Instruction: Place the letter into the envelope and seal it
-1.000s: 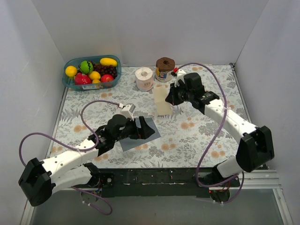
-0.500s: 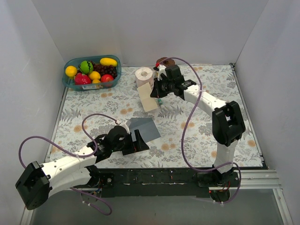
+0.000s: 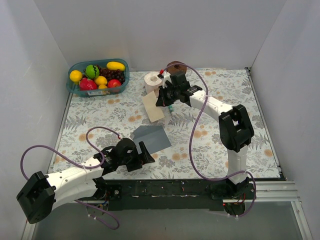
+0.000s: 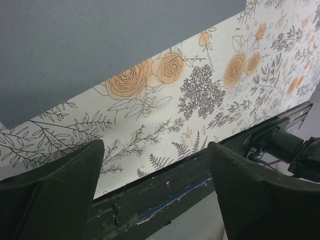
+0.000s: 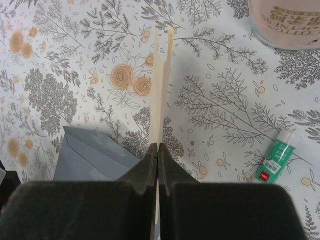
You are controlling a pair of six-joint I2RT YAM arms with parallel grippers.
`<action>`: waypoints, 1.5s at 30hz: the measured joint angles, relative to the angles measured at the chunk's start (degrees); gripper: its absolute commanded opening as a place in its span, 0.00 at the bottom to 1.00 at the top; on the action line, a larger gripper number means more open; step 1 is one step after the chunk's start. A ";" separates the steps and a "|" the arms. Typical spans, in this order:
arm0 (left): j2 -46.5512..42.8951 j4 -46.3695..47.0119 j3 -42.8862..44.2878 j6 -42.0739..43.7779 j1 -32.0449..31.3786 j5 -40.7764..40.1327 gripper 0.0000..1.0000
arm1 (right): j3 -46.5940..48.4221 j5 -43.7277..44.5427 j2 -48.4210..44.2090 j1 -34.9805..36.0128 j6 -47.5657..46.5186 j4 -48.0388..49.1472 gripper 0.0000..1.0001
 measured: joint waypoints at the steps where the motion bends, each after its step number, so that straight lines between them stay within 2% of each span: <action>1: -0.15 -0.26 0.00 -0.35 0.00 -0.31 0.84 | 0.02 0.02 0.33 0.02 -0.02 0.02 0.01; 15: -1.36 -0.90 -0.55 -3.93 -0.07 -4.20 0.86 | -0.11 0.00 2.19 0.81 -0.26 -0.39 0.01; 20: -0.15 -0.98 0.35 -3.56 0.52 -5.79 0.87 | -3.89 0.00 0.66 0.94 -0.83 -0.42 0.01; 29: 3.52 1.18 1.73 -1.25 3.89 -6.51 0.87 | -12.87 0.26 -6.23 0.94 -0.96 -1.49 0.01; 37: 11.15 7.08 4.70 2.69 5.46 -6.56 0.88 | -19.04 0.50 -14.60 0.94 -0.85 -1.33 0.01; 45: 17.14 9.44 8.41 7.65 5.68 -7.56 0.88 | -25.59 2.21 -19.06 0.94 -0.61 -1.66 0.01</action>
